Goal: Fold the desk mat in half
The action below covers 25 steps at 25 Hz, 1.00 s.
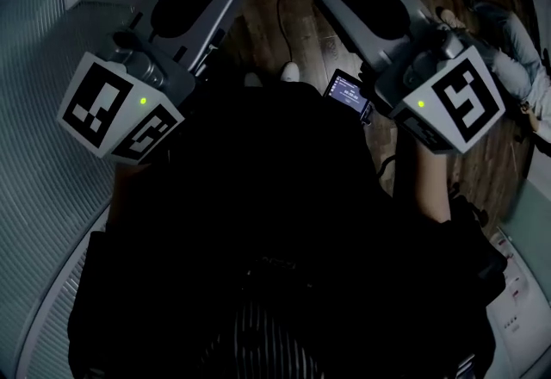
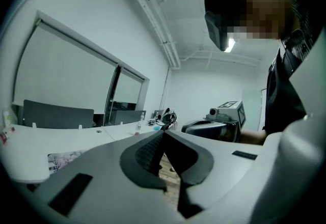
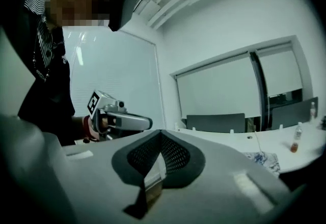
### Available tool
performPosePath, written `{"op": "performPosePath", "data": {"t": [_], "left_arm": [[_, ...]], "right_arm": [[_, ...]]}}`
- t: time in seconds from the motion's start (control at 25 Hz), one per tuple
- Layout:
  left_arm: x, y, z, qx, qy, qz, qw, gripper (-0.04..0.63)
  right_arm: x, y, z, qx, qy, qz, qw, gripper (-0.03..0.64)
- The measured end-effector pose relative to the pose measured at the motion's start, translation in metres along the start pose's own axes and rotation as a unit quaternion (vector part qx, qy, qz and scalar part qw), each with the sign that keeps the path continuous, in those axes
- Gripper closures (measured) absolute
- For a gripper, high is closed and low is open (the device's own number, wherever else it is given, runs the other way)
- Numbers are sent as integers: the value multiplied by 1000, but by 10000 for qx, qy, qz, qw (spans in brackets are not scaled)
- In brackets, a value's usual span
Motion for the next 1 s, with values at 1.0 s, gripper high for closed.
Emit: {"op": "performPosePath", "data": {"t": [1.0], "left_arm": [[0, -57, 27, -441, -652, 209, 9967, 591]], "right_arm": [[-16, 52, 47, -211, -499, 662, 9963, 614]]}}
Point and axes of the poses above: the fingertips, and each gripper's own axes: y backward along the fingers, z to its right, x out of its top, the point moved 2 cm from there along y, backward along the fingers, and after that the axes turned 13 degrees about -x, right-handed, at the moved point
